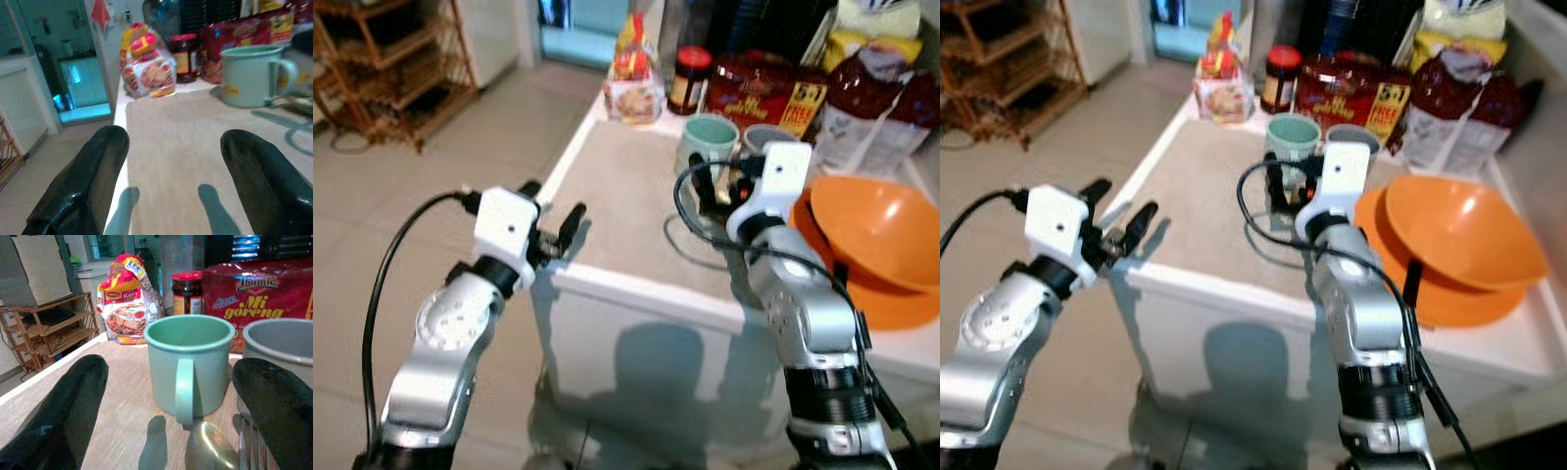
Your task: Setting the table
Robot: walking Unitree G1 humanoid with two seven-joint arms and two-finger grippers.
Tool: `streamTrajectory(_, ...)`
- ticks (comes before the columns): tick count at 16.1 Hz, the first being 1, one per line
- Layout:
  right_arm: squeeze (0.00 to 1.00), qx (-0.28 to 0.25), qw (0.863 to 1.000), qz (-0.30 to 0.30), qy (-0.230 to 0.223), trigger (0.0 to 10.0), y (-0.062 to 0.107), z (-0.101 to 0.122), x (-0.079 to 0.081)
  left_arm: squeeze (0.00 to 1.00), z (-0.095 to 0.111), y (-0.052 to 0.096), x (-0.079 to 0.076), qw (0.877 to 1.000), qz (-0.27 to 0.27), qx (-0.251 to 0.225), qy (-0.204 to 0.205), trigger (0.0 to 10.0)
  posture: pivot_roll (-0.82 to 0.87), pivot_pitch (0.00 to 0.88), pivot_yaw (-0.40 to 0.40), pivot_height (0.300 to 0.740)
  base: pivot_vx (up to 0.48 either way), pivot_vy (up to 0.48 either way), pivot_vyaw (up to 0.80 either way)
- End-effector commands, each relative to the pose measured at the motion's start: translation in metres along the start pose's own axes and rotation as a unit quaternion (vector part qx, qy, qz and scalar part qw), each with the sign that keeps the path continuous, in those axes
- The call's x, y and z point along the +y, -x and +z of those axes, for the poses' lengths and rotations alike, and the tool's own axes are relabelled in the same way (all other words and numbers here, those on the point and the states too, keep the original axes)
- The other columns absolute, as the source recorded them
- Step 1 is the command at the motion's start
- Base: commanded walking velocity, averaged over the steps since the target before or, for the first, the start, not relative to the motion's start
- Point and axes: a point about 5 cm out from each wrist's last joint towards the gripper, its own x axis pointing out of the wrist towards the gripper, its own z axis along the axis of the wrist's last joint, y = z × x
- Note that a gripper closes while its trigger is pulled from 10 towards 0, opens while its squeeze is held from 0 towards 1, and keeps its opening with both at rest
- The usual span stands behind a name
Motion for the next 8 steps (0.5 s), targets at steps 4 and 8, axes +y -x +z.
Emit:
streamTrajectory(4,1.00,0.028,1.000,-0.010,0.001,10.0,-0.009,-0.011,-0.001,0.00,0.004,0.000,-0.007,0.999,-0.039,0.000,0.004,10.0,0.12,0.074,-0.065,0.740,0.000,0.000,0.00)
streamTrajectory(8,0.00,0.065,0.998,-0.006,-0.006,10.0,-0.029,-0.027,-0.001,0.00,0.008,0.002,-0.012,0.997,-0.076,0.000,0.020,10.0,0.12,0.075,-0.067,0.740,0.000,0.000,0.00)
